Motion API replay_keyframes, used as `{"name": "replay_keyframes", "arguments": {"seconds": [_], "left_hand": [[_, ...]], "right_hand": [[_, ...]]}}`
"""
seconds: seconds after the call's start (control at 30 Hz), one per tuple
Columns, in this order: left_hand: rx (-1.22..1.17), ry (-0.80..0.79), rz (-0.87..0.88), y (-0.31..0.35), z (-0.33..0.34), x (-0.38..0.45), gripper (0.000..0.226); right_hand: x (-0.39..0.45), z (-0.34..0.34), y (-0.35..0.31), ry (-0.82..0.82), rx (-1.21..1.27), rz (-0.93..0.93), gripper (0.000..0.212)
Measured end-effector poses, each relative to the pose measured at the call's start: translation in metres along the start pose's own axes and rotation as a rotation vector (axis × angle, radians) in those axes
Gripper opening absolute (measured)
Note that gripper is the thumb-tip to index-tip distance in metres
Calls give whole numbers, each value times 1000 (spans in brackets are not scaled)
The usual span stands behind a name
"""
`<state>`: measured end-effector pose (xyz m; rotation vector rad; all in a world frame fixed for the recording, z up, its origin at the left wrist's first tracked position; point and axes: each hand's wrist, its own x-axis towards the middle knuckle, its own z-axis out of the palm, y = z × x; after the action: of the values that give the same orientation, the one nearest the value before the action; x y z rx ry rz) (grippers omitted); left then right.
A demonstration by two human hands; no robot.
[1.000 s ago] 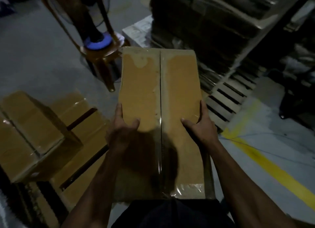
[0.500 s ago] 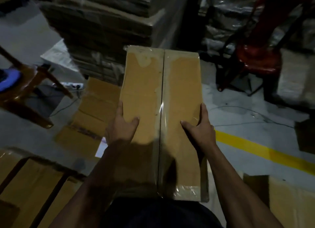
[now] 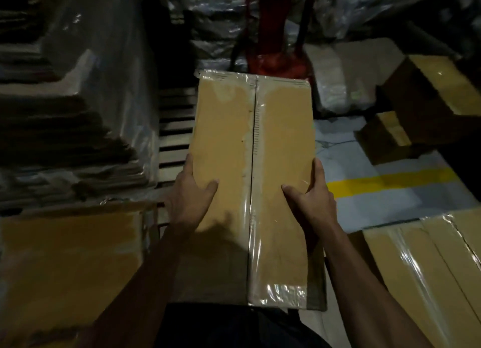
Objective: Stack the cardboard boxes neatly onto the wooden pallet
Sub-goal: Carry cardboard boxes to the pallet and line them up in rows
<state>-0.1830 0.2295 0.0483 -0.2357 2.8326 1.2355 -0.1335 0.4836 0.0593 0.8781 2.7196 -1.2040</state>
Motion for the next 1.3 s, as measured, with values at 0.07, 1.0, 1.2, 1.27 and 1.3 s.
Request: {"name": "replay_keyframes", "arguments": {"seconds": [0.07, 1.0, 1.2, 1.27, 1.3], "left_hand": [[-2, -72, 62, 10, 9, 41, 86], [217, -506, 584, 296, 250, 240, 84], [235, -640, 725, 366, 320, 227, 83], [249, -695, 767, 386, 344, 221, 83], [257, -721, 797, 396, 358, 218, 83]], "right_hand": [[20, 3, -9, 67, 24, 60, 100], [201, -132, 60, 580, 304, 552, 102], [208, -176, 92, 731, 354, 686, 104], [208, -186, 102, 780, 371, 740, 104], [207, -191, 108, 807, 383, 772, 104]]}}
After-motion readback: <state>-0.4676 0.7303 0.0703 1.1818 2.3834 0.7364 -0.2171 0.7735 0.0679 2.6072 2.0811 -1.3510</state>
